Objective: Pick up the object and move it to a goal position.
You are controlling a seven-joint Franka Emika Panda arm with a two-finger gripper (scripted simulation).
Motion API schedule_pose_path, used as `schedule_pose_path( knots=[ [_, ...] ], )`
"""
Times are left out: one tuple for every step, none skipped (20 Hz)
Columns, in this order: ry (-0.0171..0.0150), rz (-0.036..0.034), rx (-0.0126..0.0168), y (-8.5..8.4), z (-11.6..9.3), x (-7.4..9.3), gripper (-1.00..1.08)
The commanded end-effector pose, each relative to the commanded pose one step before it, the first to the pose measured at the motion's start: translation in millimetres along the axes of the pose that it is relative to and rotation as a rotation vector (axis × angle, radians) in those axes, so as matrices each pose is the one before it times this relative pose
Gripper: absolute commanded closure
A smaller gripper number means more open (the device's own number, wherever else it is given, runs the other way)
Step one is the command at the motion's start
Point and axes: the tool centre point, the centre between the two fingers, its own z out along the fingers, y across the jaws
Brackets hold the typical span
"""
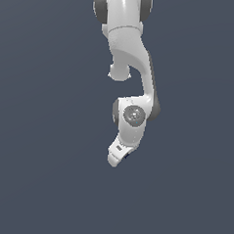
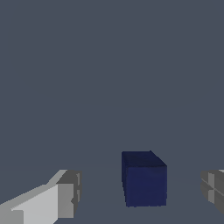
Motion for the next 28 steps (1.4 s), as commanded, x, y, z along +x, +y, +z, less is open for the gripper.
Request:
schedule_pose_path(
  knots=[
    [0.00036, -0.00118, -0.00045, -0.10, 9.93, 0.07, -0.92],
    [0.00000, 0.00000, 0.00000, 0.20, 2.30, 0.02, -0.92],
    [0.00000, 0.00000, 0.00000, 0.23, 1.51, 0.14, -0.92],
    [0.00000, 0.00000, 0.00000, 0.26, 0.73, 0.26, -0.92],
    [0.00000, 0.00000, 0.00000, 0.25, 0.05, 0.31, -0.92],
    [0.00000, 0.00000, 0.00000, 0.10, -0.11, 0.14, -0.92],
    [0.00000, 0.00000, 0.00000, 0.00, 0.00, 0.00, 1.08],
    [0.00000, 0.00000, 0.00000, 0.00, 0.00, 0.00, 1.08],
    [0.00000, 0.00000, 0.00000, 0.00, 0.00, 0.00, 1.08],
    [0.00000, 0.00000, 0.00000, 0.00, 0.00, 0.00, 1.08],
    [0.00000, 0.00000, 0.00000, 0.00, 0.00, 0.00, 1.08],
    [0.00000, 0.00000, 0.00000, 0.00, 0.00, 0.00, 1.08],
    [0.00000, 0.00000, 0.00000, 0.00, 0.00, 0.00, 1.08],
    [0.00000, 0.00000, 0.00000, 0.00, 0.00, 0.00, 1.08],
    [0.00000, 0.00000, 0.00000, 0.00, 0.00, 0.00, 1.08],
    [0.00000, 0.00000, 0.00000, 0.00, 0.00, 0.00, 1.08],
    [0.00000, 0.00000, 0.00000, -0.02, -0.04, -0.04, 1.08],
    [0.00000, 0.00000, 0.00000, -0.14, -0.11, -0.03, 1.08],
    [0.00000, 0.00000, 0.00000, -0.42, -0.33, -0.08, 1.08],
    [0.00000, 0.00000, 0.00000, -0.70, -0.55, -0.13, 1.08],
    [0.00000, 0.00000, 0.00000, -0.99, -0.77, -0.19, 1.08],
    [0.00000, 0.00000, 0.00000, -1.28, -1.00, -0.24, 1.08],
    [0.00000, 0.00000, 0.00000, -1.57, -1.23, -0.30, 1.08],
    [0.00000, 0.00000, 0.00000, -1.87, -1.47, -0.35, 1.08],
    [0.00000, 0.00000, 0.00000, -2.18, -1.71, -0.41, 1.08],
    [0.00000, 0.00000, 0.00000, -2.50, -1.96, -0.47, 1.08],
    [0.00000, 0.00000, 0.00000, -2.83, -2.22, -0.53, 1.08],
    [0.00000, 0.00000, 0.00000, -3.17, -2.48, -0.59, 1.08]
  ],
)
